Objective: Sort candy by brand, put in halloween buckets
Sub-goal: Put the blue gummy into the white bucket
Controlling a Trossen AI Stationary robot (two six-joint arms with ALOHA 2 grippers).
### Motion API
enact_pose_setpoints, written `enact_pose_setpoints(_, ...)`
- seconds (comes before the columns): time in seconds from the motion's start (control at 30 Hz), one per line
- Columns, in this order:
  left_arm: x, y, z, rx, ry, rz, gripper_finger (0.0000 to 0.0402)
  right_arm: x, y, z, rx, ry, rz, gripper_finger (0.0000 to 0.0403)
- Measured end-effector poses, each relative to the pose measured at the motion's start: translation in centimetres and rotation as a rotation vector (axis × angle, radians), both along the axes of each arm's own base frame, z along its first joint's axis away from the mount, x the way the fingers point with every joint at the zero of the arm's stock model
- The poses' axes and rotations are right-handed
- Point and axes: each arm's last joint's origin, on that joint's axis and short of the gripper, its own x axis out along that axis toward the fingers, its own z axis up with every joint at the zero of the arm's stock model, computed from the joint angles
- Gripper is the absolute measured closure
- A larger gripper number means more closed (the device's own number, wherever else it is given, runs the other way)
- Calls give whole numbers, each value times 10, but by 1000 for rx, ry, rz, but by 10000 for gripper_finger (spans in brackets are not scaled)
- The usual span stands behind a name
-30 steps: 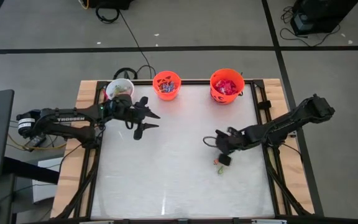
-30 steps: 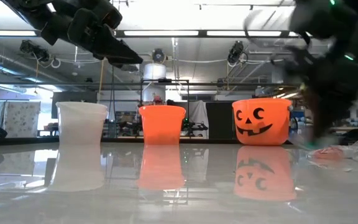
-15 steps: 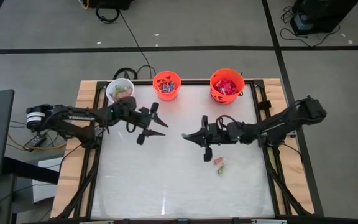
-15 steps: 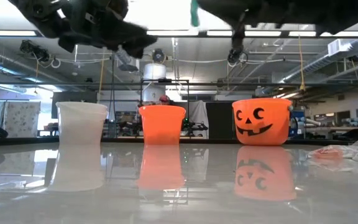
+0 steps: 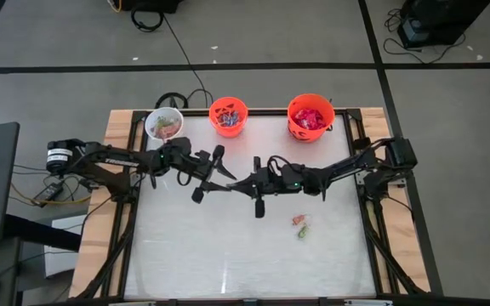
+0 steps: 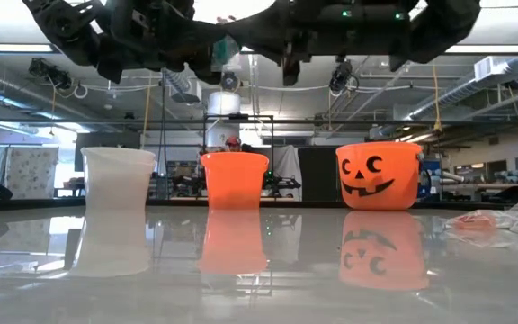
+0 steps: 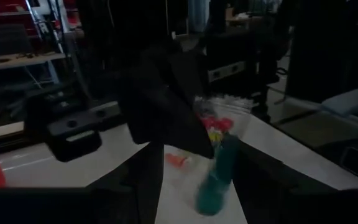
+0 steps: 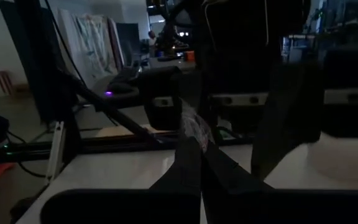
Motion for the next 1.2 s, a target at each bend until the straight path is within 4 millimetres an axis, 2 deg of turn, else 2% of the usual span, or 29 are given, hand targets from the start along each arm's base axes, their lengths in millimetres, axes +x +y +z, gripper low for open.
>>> enact_pose_setpoints(0.17, -1, -2, -2, -8, 13, -65, 246, 3, 0, 5, -30, -35, -9, 399)
enact_pose_setpoints(0.27, -1, -2, -1, -8, 11, -69, 291, 3, 0, 5, -33, -35, -25, 398)
enact_pose_setpoints(0.4, -1, 0, -1, -6, 6, -50, 372, 3, 0, 5, 6, -36, -23, 391)
enact_pose_setpoints(0.5, -3, 8, 1, -20, 14, 14, 383, 2, -2, 5, 36, -36, -93, 369)
enact_pose_setpoints(0.63, -18, 28, 6, -23, 105, 414, 361, 1, -6, 1, 18, 11, -309, 334)
enact_pose_setpoints(0.77, -46, 47, 15, 40, 196, 838, 359, -2, -1, -12, -27, 133, -429, 305)
enact_pose_setpoints(0.97, -84, 69, 20, 17, 302, 1187, 373, -3, -1, -17, -33, 185, -458, 290)
enact_pose_setpoints(1.2, -109, 104, 10, -74, 375, 1466, 368, -4, 2, -17, -10, 180, -456, 289)
